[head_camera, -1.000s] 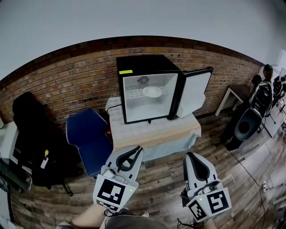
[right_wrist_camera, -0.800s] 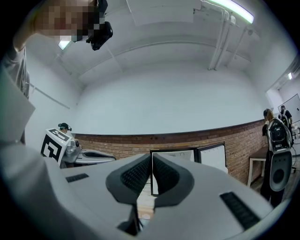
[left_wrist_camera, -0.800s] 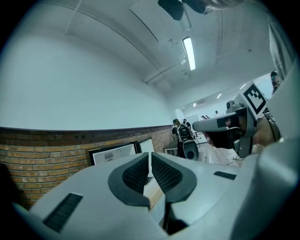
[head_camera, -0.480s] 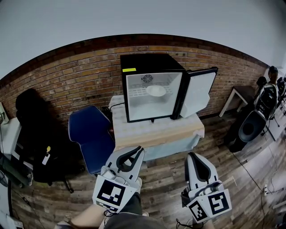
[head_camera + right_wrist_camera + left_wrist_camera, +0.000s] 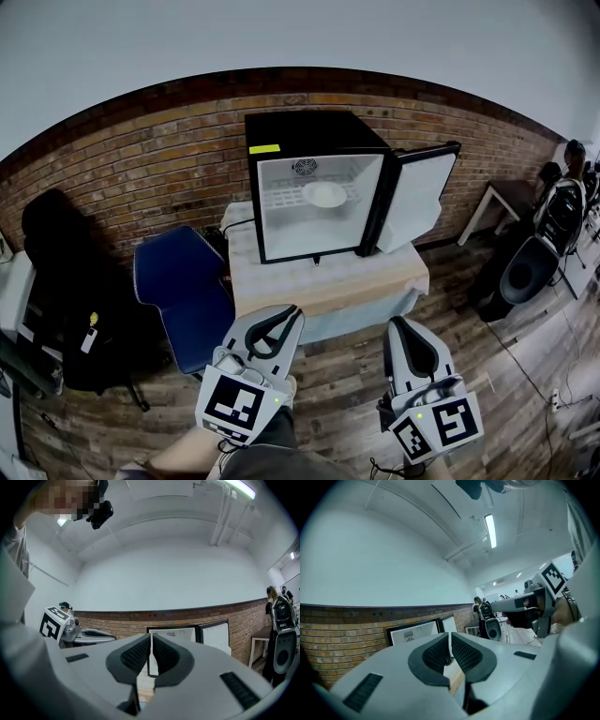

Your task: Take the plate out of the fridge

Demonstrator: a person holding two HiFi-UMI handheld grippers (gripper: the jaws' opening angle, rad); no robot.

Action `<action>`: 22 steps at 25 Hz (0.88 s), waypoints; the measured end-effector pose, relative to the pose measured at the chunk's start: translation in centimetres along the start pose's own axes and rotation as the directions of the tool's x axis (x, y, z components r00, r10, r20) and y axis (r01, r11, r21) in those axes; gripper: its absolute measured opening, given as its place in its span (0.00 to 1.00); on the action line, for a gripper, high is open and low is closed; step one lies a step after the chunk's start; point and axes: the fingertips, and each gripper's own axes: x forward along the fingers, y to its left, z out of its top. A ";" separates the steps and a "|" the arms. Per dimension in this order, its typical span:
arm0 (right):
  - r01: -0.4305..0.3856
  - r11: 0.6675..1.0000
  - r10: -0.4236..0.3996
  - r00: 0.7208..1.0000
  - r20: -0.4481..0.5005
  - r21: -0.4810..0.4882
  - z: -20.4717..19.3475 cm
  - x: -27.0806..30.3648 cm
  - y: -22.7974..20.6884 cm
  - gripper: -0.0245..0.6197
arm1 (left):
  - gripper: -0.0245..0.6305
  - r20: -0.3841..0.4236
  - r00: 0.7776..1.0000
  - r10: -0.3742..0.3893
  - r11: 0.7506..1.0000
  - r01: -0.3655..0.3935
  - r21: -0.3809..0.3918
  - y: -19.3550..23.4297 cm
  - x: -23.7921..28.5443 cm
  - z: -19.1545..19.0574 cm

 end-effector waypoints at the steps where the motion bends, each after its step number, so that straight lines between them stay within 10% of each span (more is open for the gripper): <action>1: 0.001 1.000 0.000 1.000 -0.003 0.000 -0.2 0.6 -0.3 0.09 | 0.08 0.001 1.000 -0.002 1.000 0.002 0.008 0.4 0.6 -0.1; 22: 0.058 0.998 -0.056 0.991 -0.125 0.014 -3.7 18.5 -6.8 0.09 | 0.08 -0.033 0.996 -0.078 0.993 0.075 -0.087 12.3 15.1 -4.4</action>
